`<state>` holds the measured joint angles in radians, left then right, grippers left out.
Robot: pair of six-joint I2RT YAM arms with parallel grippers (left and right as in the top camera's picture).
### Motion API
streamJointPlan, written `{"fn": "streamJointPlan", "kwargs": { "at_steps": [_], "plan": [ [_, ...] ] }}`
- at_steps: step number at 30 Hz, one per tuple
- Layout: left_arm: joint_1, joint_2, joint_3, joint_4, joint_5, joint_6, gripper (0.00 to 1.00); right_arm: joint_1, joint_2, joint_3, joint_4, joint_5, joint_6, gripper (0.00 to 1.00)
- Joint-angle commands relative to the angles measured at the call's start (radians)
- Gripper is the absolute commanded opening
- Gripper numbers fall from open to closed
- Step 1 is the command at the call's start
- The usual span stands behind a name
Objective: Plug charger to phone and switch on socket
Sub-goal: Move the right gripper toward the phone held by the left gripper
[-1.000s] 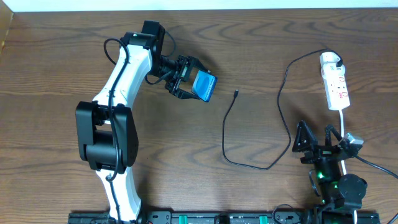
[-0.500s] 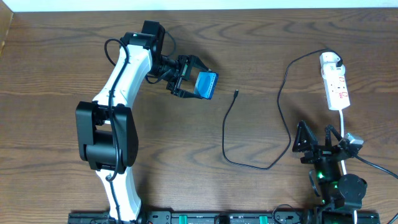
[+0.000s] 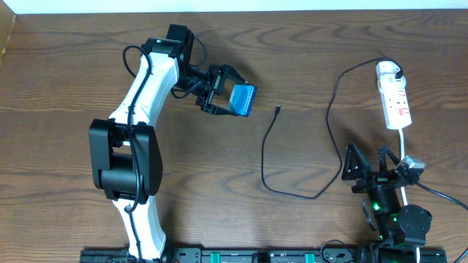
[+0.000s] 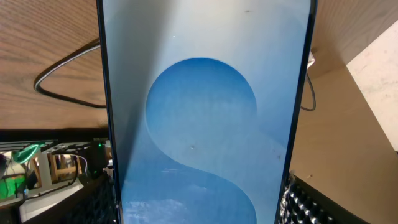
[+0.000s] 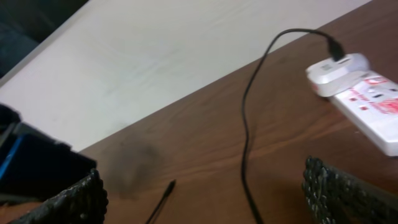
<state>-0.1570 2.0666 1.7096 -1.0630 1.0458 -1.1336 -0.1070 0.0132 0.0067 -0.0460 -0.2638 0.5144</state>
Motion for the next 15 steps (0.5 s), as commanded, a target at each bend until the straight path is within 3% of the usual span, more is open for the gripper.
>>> {"fn": "streamJointPlan", "kwargs": {
  "at_steps": [1, 5, 11, 15],
  "plan": [
    [0.008, -0.023, 0.008, -0.002, 0.047, -0.013, 0.73, 0.004, 0.016, 0.018, 0.002, -0.065, -0.014, 0.99],
    [0.008, -0.023, 0.008, -0.002, 0.047, -0.013, 0.73, 0.003, 0.098, 0.075, 0.001, -0.065, -0.015, 0.99],
    [0.008, -0.023, 0.008, -0.002, 0.046, -0.013, 0.73, 0.003, 0.436, 0.300, -0.017, -0.159, -0.070, 0.99],
    [0.008, -0.023, 0.008, -0.002, 0.046, -0.013, 0.73, 0.002, 0.658, 0.492, -0.145, -0.189, -0.125, 0.99]
  ]
}}
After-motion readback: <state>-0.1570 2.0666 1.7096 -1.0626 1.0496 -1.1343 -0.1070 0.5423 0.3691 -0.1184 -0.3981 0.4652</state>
